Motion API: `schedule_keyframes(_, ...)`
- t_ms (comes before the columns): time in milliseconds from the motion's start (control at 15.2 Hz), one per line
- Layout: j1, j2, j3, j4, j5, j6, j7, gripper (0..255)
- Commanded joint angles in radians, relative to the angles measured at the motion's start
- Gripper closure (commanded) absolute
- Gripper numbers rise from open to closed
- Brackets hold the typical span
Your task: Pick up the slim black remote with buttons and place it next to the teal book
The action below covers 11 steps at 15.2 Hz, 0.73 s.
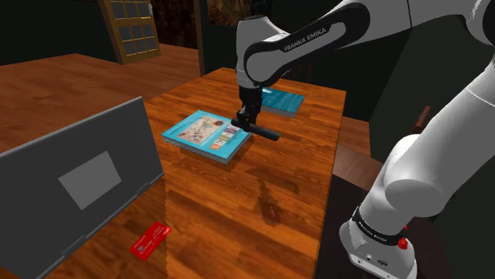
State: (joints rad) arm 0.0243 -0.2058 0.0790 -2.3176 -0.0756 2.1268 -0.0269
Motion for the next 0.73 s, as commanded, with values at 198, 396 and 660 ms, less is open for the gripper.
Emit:
schedule_keyframes(198,-0.055,-0.027,-0.079,-0.025,-0.016,0.008,-0.126,255)
schedule_keyframes(396,-0.089,-0.031,-0.128,-0.03,-0.027,0.015,-0.201,255)
schedule_keyframes(660,-0.132,-0.021,-0.194,-0.02,-0.04,0.024,-0.302,255)
